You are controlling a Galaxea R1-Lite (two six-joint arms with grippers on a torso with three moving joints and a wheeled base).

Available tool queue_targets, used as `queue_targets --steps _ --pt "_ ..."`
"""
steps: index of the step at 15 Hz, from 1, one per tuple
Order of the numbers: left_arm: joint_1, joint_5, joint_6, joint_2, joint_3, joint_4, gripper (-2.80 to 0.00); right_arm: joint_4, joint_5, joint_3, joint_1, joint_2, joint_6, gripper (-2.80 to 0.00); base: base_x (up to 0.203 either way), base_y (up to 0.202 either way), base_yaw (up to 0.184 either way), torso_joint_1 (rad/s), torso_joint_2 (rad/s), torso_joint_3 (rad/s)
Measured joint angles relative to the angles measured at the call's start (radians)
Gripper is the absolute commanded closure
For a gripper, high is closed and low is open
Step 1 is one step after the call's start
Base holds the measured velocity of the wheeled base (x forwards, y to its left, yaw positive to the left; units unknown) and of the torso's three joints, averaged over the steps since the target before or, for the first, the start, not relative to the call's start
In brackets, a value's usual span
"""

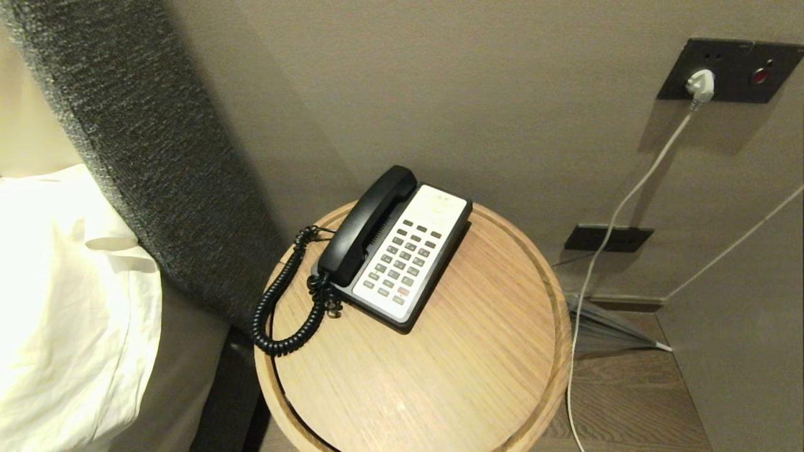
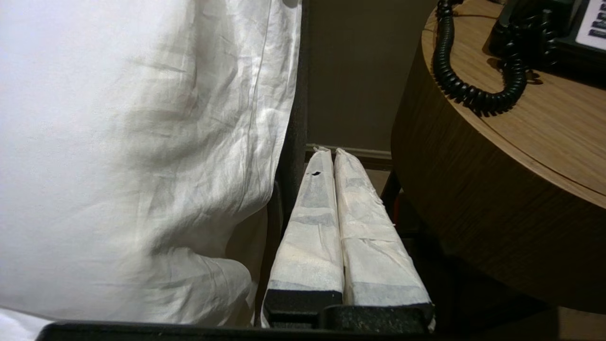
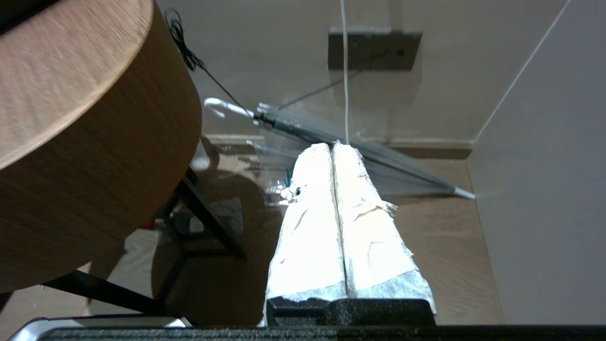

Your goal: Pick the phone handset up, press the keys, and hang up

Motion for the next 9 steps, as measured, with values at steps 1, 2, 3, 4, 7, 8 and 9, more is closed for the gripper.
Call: queue_targets --steps 1,2,3,4,7,8,9 --pt "0.000 0.001 0.000 0.000 0.000 0.000 0.00 0.000 0.000 0.000 0.000 0.000 0.000 0.00 0.000 0.000 0.000 0.002 0.00 0.190" --pt "0.000 0.001 0.000 0.000 0.000 0.000 0.00 0.000 0.000 0.000 0.000 0.000 0.000 0.00 0.000 0.000 0.000 0.011 0.00 0.204" --pt "0.000 0.001 0.000 0.000 0.000 0.000 0.00 0.000 0.000 0.000 0.000 0.000 0.000 0.00 0.000 0.000 0.000 0.002 0.00 0.203" --pt "0.000 0.001 0.000 0.000 0.000 0.000 0.00 0.000 0.000 0.000 0.000 0.000 0.000 0.00 0.000 0.000 0.000 -0.001 0.00 0.211" --pt "0.000 0.001 0.000 0.000 0.000 0.000 0.00 0.000 0.000 0.000 0.000 0.000 0.000 0.00 0.000 0.000 0.000 0.002 0.00 0.201" --pt "0.000 0.002 0.000 0.000 0.000 0.000 0.00 0.000 0.000 0.000 0.000 0.001 0.000 0.00 0.000 0.000 0.000 0.001 0.01 0.199" --pt "0.000 0.002 0.000 0.000 0.000 0.000 0.00 0.000 0.000 0.000 0.000 0.001 0.000 0.00 0.000 0.000 0.000 -0.002 0.00 0.194"
